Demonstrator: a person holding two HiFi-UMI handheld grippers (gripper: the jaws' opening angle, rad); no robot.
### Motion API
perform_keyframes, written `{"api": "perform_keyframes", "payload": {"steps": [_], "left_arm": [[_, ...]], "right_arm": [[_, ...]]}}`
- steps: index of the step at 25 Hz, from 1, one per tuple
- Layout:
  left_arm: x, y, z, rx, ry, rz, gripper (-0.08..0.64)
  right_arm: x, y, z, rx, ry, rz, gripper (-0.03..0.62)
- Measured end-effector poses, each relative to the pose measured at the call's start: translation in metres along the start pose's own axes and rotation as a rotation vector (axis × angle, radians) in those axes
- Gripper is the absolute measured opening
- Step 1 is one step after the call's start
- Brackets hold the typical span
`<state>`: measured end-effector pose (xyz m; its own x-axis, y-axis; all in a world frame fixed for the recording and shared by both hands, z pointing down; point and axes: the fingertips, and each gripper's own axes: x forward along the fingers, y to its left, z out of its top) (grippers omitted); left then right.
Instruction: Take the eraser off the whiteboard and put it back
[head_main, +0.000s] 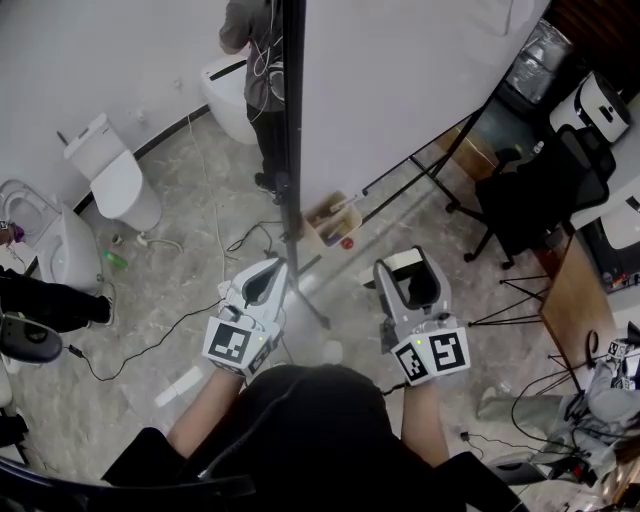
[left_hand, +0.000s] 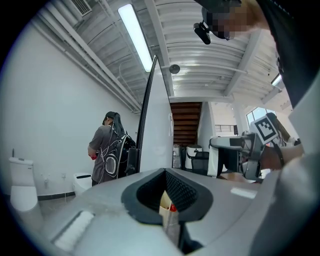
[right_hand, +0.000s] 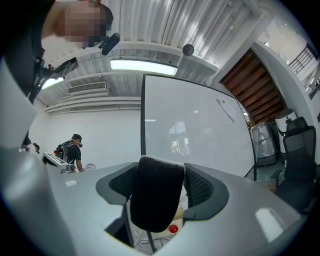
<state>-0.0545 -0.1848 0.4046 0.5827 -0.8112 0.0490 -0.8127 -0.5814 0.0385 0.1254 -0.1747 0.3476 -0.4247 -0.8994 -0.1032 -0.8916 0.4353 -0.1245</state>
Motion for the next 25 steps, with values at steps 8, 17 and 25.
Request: {"api": "perform_keyframes", "payload": {"steps": [8, 17, 25], "left_arm": [[0.001, 0.004, 0.003, -0.010, -0.013, 0.009, 0.005], [0.003, 0.006, 0.002, -0.006, -0.013, 0.024, 0.005], [0.003, 0.007, -0.003, -0.005, -0.001, 0.047, 0.005]], "right_arm": [[0.007, -0.002, -0.001, 0.007, -0.003, 0.011, 0.295], [0.013, -0.004, -0.004, 0.012, -0.005, 0.024, 0.295], [0.018, -0.011, -0.008, 0.011, 0.001, 0.031, 0.295]]}}
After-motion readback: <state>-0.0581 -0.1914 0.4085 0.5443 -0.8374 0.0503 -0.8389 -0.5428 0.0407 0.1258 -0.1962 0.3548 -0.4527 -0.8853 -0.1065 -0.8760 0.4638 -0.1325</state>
